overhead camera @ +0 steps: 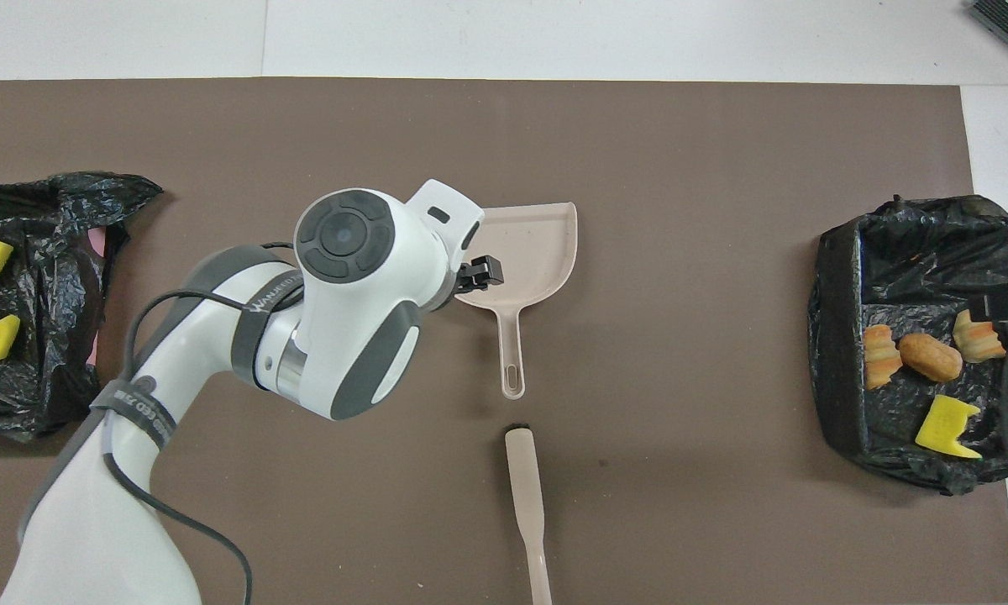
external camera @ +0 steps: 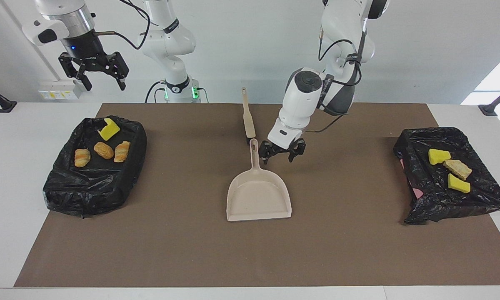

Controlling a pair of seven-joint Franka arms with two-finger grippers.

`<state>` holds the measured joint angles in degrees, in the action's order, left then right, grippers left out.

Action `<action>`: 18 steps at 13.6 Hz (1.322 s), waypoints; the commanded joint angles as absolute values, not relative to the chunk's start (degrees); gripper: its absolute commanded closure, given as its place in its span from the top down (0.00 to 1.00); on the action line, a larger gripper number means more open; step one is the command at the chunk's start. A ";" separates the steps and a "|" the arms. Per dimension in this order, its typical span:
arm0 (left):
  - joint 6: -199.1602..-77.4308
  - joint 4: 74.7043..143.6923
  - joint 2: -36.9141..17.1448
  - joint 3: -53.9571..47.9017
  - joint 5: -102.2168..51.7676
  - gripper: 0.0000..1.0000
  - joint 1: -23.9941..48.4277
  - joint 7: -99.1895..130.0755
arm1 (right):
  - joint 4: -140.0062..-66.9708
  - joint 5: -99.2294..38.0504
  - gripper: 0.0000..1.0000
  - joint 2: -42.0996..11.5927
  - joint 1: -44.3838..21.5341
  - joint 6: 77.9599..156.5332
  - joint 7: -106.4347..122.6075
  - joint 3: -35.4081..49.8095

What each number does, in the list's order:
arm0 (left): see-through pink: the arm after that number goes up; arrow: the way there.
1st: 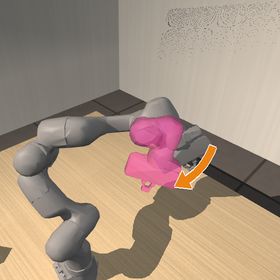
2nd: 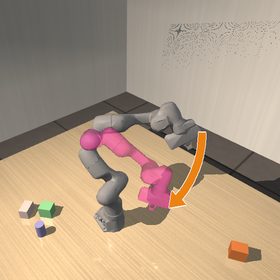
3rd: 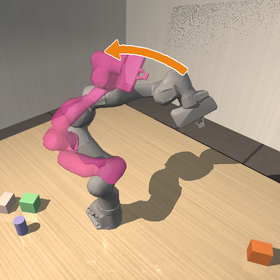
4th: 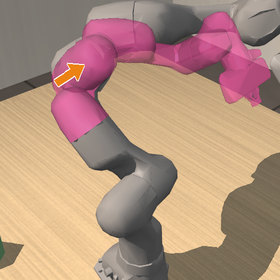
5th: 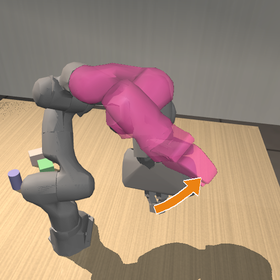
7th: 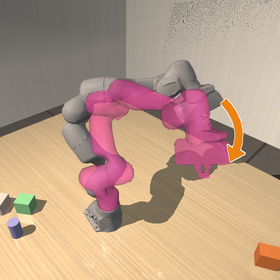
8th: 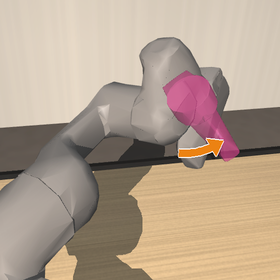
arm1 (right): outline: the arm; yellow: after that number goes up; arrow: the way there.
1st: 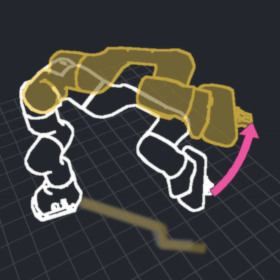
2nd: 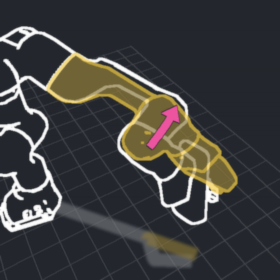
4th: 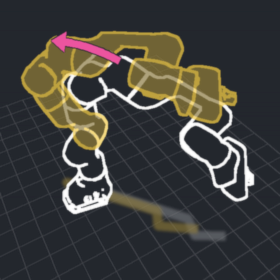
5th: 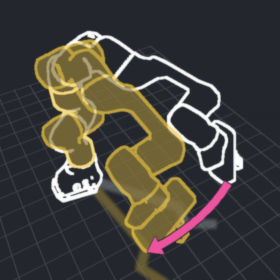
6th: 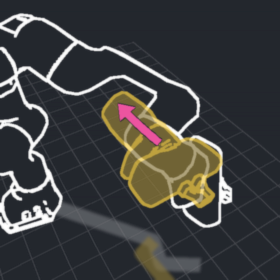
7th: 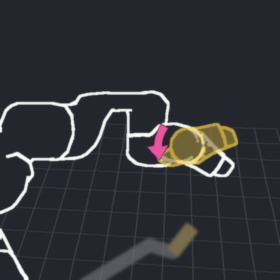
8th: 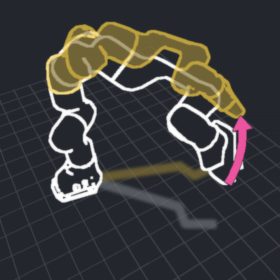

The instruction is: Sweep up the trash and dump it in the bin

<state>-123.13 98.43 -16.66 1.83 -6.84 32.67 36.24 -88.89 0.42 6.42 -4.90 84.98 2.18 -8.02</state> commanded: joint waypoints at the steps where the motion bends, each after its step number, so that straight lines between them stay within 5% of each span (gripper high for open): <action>1: -117.79 96.07 -14.68 1.93 -6.94 1.00 27.79 30.44 | -89.65 0.53 1.00 7.47 -4.57 84.29 1.93 -7.65; 10: -97.23 87.02 -13.98 2.37 -6.86 1.00 10.13 4.25 | -89.83 0.09 1.00 7.56 -4.57 83.76 1.93 -7.73; 18: -93.34 93.42 -0.90 2.55 -5.72 1.00 4.04 -6.76 | -89.74 0.00 1.00 7.56 -4.66 83.85 1.93 -7.56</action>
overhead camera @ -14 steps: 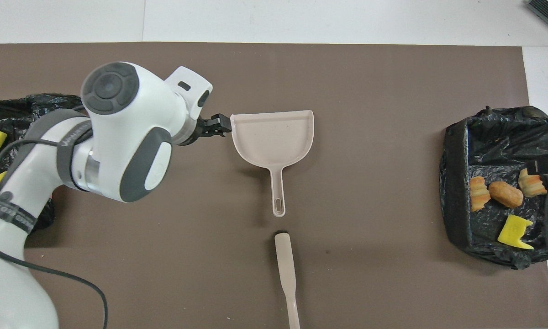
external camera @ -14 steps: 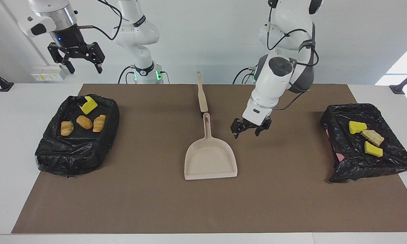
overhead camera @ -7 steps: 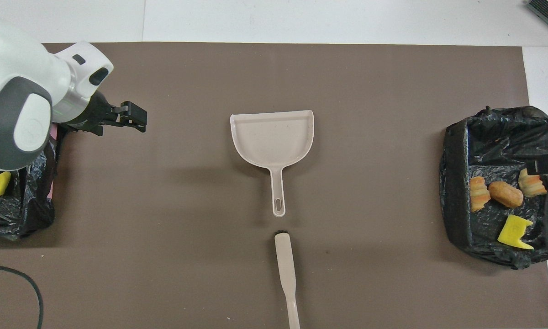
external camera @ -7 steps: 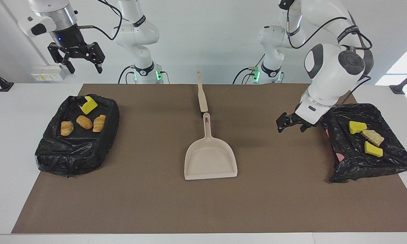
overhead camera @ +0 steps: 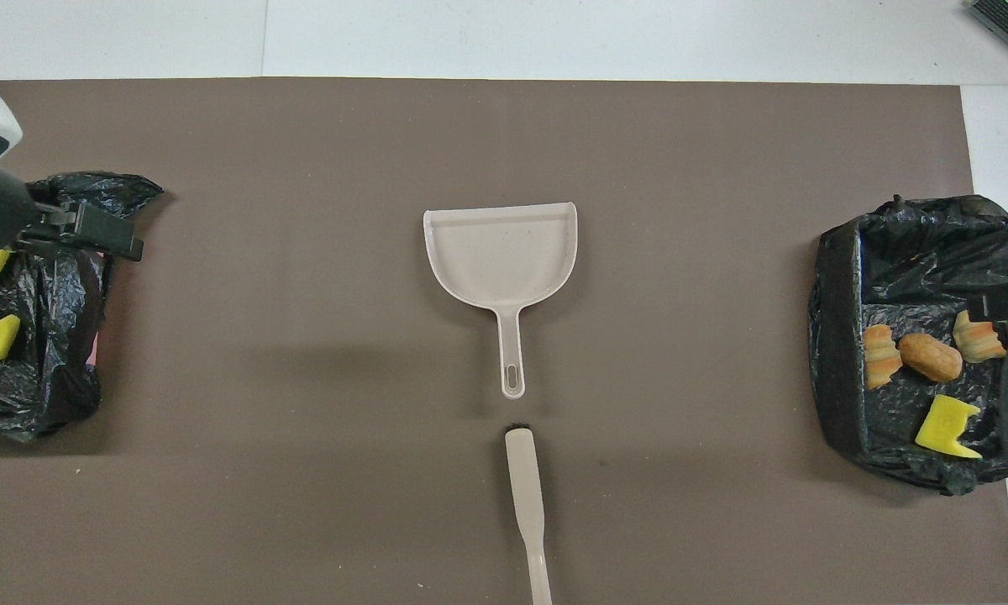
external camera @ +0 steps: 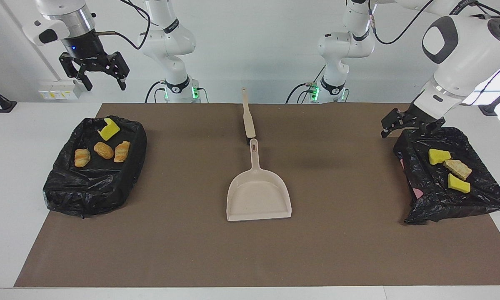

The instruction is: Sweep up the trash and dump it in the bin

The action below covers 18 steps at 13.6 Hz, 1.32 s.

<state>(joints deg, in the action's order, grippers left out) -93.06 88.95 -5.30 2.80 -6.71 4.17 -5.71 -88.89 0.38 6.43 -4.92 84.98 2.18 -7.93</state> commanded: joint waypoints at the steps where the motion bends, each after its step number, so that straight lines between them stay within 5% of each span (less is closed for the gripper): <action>1: -92.90 92.82 -0.79 2.46 -3.62 1.00 4.83 -6.85 | -89.74 0.00 1.00 7.56 -4.66 83.85 1.93 -7.56; 18: -82.80 88.33 0.79 2.29 -0.88 1.00 4.66 -6.86 | -89.74 0.00 1.00 7.56 -4.66 83.85 1.93 -7.56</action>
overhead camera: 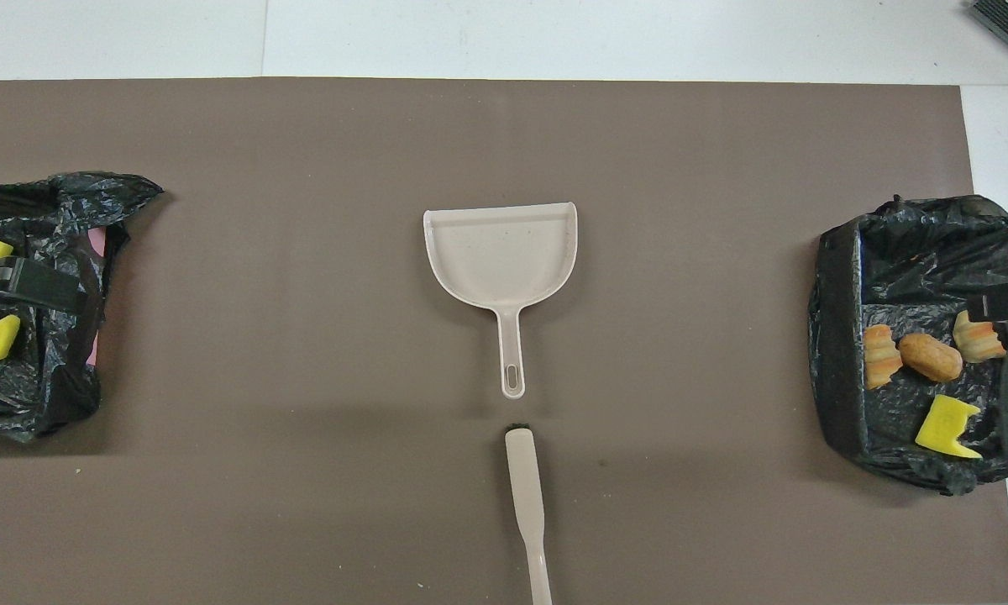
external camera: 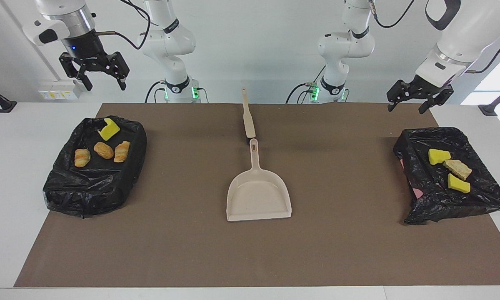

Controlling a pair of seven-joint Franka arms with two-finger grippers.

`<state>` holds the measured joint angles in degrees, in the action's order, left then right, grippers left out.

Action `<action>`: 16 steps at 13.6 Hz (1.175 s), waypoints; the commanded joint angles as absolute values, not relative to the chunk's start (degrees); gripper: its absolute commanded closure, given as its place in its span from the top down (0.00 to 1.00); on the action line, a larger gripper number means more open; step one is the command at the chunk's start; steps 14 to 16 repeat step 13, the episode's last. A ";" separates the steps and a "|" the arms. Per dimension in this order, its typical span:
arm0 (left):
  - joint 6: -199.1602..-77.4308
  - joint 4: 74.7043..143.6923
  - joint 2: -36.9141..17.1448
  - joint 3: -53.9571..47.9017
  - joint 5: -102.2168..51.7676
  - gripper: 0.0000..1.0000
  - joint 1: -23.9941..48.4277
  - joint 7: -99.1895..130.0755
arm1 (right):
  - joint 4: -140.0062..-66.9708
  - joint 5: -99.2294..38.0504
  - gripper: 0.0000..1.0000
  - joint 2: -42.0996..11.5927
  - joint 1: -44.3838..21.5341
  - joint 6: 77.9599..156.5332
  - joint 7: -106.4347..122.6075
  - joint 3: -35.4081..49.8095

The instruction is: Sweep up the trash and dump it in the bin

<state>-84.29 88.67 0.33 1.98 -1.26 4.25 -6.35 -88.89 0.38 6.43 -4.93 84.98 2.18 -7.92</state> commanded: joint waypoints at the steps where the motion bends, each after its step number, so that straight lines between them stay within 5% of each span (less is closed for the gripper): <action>1: -82.88 88.24 0.79 2.37 -0.88 1.00 4.83 -6.77 | -89.74 0.00 1.00 7.56 -4.66 83.85 1.85 -7.56; 16: -82.61 88.68 1.32 2.37 -1.23 1.00 4.57 -6.94 | -89.74 0.00 1.00 7.56 -4.66 83.85 1.85 -7.56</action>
